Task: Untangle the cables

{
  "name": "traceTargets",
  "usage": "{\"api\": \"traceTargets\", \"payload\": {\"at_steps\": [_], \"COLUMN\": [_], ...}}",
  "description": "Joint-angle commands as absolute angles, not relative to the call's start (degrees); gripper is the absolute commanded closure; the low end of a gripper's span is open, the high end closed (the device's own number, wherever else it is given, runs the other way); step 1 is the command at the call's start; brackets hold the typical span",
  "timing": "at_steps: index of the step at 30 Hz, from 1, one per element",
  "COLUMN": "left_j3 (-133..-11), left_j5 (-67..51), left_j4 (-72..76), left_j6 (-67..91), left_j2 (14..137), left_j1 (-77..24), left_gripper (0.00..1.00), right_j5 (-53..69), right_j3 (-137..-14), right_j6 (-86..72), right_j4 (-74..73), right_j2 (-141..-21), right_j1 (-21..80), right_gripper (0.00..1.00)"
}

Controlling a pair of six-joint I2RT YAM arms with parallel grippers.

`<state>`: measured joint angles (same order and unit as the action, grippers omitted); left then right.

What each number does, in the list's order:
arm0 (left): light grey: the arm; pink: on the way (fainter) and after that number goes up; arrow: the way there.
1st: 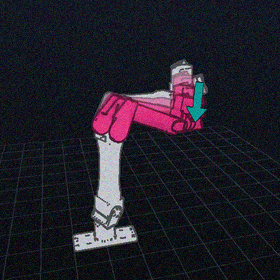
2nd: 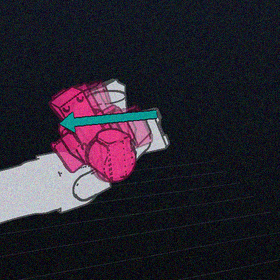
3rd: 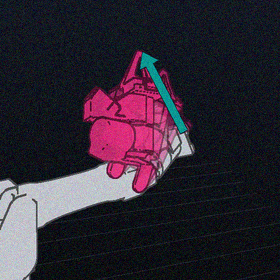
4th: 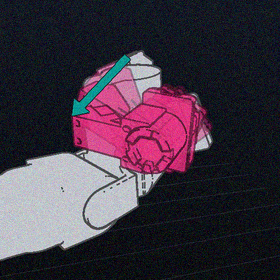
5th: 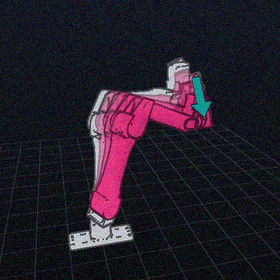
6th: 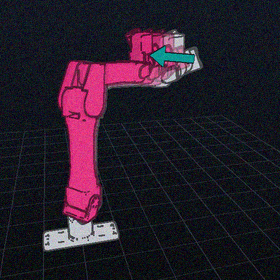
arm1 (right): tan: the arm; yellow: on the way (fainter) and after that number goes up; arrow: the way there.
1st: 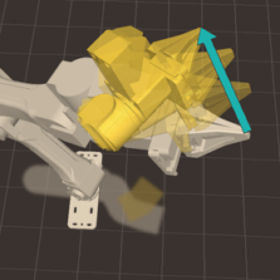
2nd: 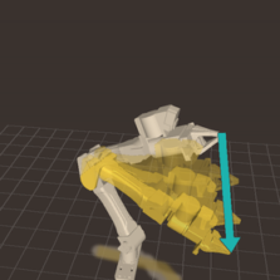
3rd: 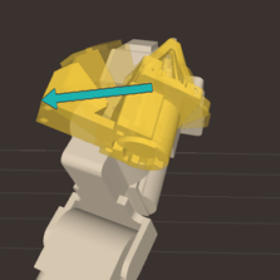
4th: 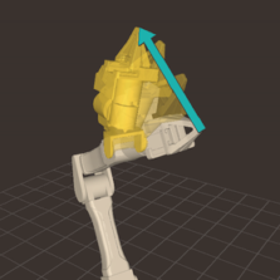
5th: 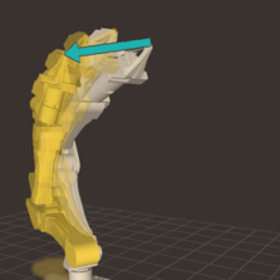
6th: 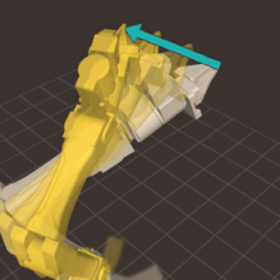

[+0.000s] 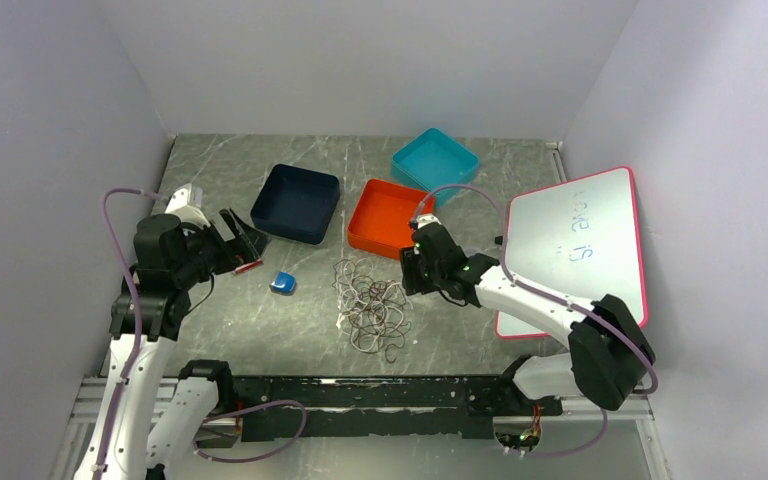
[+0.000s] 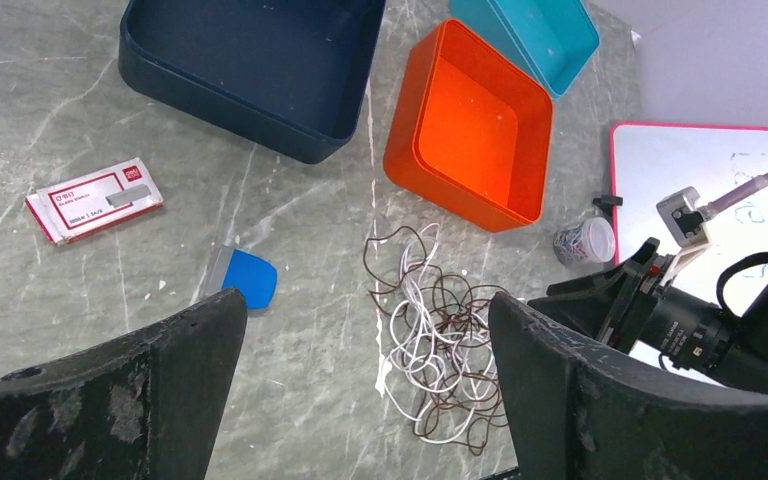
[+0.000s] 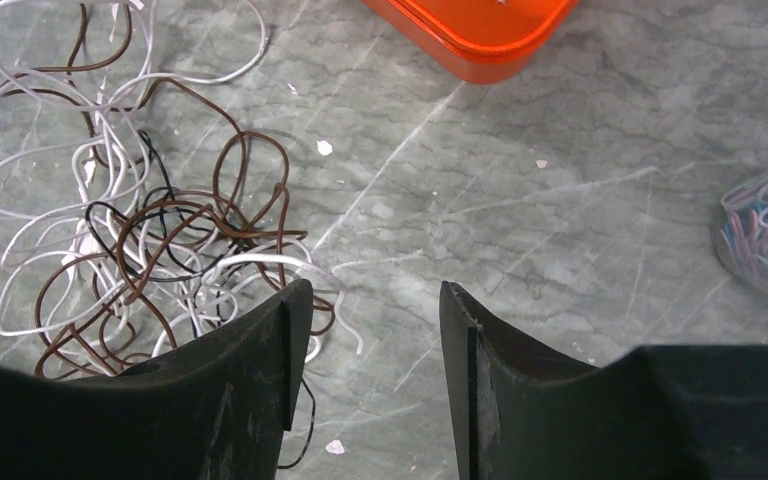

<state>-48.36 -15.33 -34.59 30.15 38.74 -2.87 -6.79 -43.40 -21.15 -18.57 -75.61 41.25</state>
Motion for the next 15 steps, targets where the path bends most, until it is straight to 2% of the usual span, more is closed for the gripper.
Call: {"api": "traceTargets", "payload": {"at_steps": [1, 15], "left_j3": [-49.3, -49.2], "left_j5": [-17.2, -17.0], "left_j4": [-33.3, -35.4], "left_j6": [31.0, 30.6], "left_j2": [38.3, 37.1], "left_j1": [-2.3, -2.3], "left_gripper": [0.06, 0.06], "right_j5": [-4.8, -3.4], "right_j3": [-42.9, -41.2], "right_j6": [-20.0, -19.9], "right_j4": [-15.0, -10.9], "right_j2": [-76.7, -80.8], "right_j1": [41.5, 41.5], "right_gripper": [0.47, 0.52]}}
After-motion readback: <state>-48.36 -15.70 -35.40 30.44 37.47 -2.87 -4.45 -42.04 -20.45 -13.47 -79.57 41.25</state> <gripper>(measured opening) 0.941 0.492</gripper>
